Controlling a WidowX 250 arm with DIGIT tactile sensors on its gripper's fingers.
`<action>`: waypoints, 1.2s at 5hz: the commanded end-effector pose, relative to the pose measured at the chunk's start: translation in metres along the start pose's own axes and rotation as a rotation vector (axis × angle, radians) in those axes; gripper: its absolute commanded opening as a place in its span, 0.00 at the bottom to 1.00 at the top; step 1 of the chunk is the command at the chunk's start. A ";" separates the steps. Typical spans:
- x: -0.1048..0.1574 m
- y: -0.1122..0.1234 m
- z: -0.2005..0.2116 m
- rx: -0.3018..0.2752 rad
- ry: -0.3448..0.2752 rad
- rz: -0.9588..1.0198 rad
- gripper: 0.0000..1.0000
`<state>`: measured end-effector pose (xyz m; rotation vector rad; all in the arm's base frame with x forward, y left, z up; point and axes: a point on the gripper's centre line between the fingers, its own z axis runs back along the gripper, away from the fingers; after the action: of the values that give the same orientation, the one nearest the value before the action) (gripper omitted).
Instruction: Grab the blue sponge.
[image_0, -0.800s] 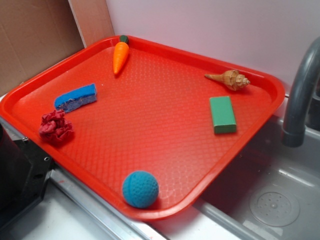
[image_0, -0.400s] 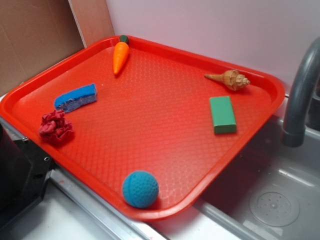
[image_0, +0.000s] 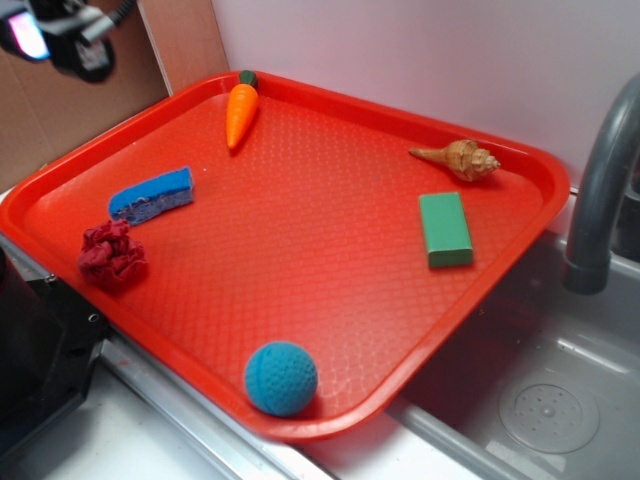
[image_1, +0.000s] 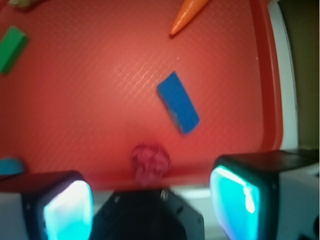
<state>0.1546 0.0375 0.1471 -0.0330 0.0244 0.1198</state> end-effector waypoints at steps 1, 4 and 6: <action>0.029 0.019 -0.072 0.079 0.056 -0.146 1.00; 0.039 0.026 -0.133 0.069 0.123 -0.261 0.00; 0.033 0.020 -0.064 0.122 0.082 -0.172 0.00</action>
<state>0.1766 0.0564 0.0758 0.0622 0.1575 -0.0577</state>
